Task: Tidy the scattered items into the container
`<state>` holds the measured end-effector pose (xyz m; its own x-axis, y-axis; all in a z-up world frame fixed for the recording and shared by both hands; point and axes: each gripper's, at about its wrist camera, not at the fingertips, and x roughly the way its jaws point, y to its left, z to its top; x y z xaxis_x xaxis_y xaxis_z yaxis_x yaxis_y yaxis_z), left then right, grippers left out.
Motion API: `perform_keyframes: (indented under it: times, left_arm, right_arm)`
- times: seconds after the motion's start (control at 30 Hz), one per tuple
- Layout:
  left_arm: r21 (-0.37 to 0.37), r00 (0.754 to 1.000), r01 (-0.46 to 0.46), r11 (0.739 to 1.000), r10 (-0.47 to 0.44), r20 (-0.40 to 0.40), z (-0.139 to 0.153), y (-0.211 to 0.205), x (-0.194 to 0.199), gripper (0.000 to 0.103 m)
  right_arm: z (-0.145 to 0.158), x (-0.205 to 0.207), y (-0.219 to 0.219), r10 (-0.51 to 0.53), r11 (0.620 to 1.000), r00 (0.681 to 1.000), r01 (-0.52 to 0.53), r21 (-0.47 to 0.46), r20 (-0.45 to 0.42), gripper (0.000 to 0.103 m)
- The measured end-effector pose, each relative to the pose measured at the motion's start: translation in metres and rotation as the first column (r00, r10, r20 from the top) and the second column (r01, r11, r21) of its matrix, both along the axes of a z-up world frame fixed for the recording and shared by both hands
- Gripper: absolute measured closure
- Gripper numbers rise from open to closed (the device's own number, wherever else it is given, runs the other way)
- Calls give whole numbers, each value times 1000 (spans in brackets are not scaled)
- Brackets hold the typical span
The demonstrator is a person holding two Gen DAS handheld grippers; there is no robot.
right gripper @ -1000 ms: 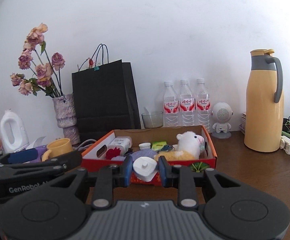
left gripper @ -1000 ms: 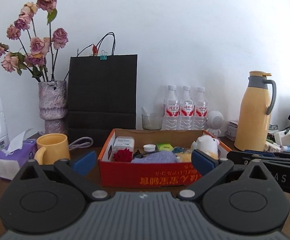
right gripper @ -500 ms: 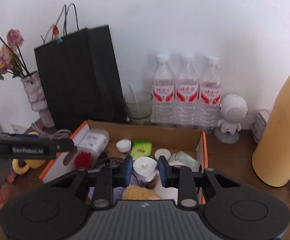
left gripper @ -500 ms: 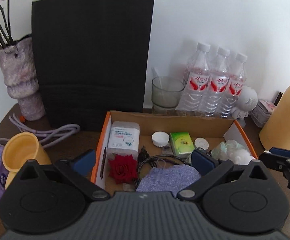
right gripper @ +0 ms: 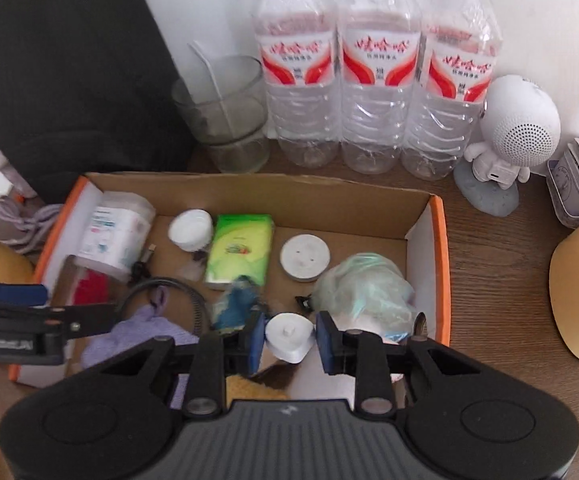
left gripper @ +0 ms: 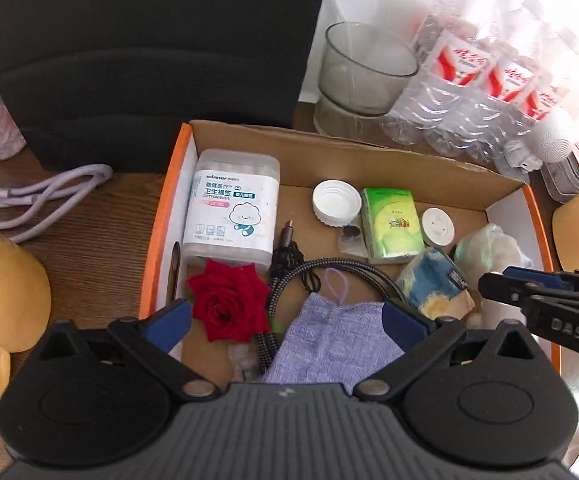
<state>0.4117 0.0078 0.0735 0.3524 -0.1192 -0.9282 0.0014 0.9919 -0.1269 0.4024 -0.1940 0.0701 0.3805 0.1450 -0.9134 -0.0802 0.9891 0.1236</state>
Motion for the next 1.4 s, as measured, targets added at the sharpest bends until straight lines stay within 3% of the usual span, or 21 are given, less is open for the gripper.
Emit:
perform_keyframes:
  times: [0.17,0.27,0.37,0.4,0.47,0.7,0.8,0.9,0.97,1.07,1.17,1.27,1.4]
  left_arm:
    - [11,1000,-13,1000,13,-20,-4,2,9,0]
    - [10,1000,-9,1000,9,-21,-3,1,10,0]
    - [27,1000,9,1000,-8,-10,2,-3,7,0]
    - [40,1000,14,999,-14,-5,4,-4,5,0]
    - [65,1000,18,998,-18,-5,11,-7,2,0]
    - [37,999,-21,999,22,-25,35,-3,-20,0]
    - [15,999,-45,999,45,17,42,-1,-37,0]
    - [36,991,-63,997,59,121,51,-3,-59,0]
    - [55,976,-64,996,51,212,56,-6,-78,0]
    - [63,942,-63,996,38,333,55,-7,-103,0]
    - [73,891,-81,994,39,452,50,-8,-127,0]
    - [77,831,-78,994,22,556,44,-10,-150,0]
    - [65,762,-72,995,13,647,36,-13,-171,0]
  right_arm:
    - [-29,8,4,49,997,991,-55,-49,-126,76]
    - [-30,7,1,36,999,990,-40,-29,-140,75]
    - [-20,4,-4,20,1000,988,-18,14,-154,62]
    - [-15,2,-5,14,1000,989,-12,19,-147,49]
    - [0,-4,-6,7,1000,992,-5,21,-127,36]
    - [47,-28,-2,-7,1000,997,7,8,-74,23]
    - [64,-48,5,-4,999,1000,3,-42,-19,17]
    - [73,-72,14,1,993,995,10,-121,96,15]
    - [76,-88,16,-12,991,982,36,-129,186,15]
    - [75,-114,10,-43,995,948,68,-68,317,13]
    - [63,-140,5,-78,994,908,100,-32,412,13]
    - [45,-165,6,-84,993,848,113,-24,523,13]
    - [29,-189,4,-126,991,791,127,41,598,13]
